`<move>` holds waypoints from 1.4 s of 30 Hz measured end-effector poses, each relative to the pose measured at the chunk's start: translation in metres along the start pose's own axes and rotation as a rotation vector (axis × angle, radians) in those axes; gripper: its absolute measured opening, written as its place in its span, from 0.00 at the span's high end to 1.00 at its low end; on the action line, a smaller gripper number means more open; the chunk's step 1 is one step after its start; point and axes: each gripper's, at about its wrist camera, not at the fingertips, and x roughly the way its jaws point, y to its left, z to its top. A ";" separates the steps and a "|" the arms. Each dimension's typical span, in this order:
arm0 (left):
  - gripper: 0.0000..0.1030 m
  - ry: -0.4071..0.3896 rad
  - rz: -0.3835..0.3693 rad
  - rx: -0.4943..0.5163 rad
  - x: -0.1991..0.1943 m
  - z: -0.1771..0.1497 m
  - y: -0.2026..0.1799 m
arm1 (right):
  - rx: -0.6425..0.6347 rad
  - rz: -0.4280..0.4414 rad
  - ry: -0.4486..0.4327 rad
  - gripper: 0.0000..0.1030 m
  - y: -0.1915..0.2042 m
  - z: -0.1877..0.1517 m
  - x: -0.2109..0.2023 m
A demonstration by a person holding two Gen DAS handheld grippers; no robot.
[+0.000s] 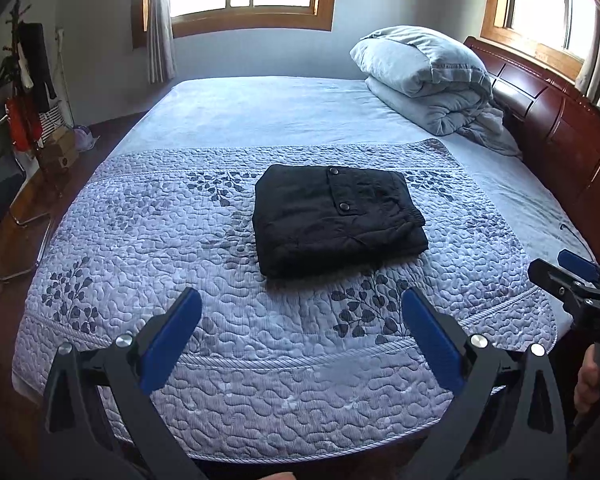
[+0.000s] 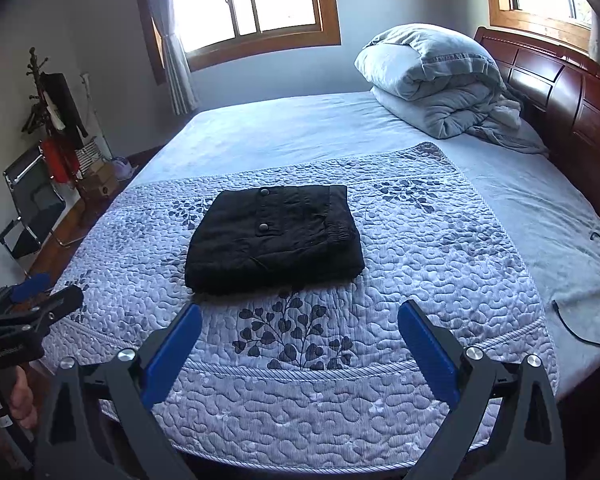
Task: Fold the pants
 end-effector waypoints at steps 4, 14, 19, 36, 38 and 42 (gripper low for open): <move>0.03 0.004 0.002 0.001 0.002 -0.001 0.000 | 0.002 -0.001 0.003 0.04 -0.001 0.000 0.001; 0.03 0.016 0.015 0.006 0.007 -0.001 0.001 | -0.006 -0.005 0.010 0.04 -0.001 0.000 0.006; 0.03 0.022 0.018 0.002 0.010 -0.001 0.002 | -0.004 -0.007 0.011 0.04 0.000 0.000 0.006; 0.03 0.033 0.018 0.008 0.014 0.000 0.002 | -0.008 -0.007 0.021 0.04 -0.003 -0.001 0.013; 0.03 0.034 0.019 0.008 0.014 -0.001 0.002 | -0.007 -0.007 0.021 0.04 -0.003 -0.001 0.013; 0.03 0.032 0.018 0.010 0.014 -0.001 0.002 | -0.008 -0.007 0.021 0.04 -0.003 -0.001 0.013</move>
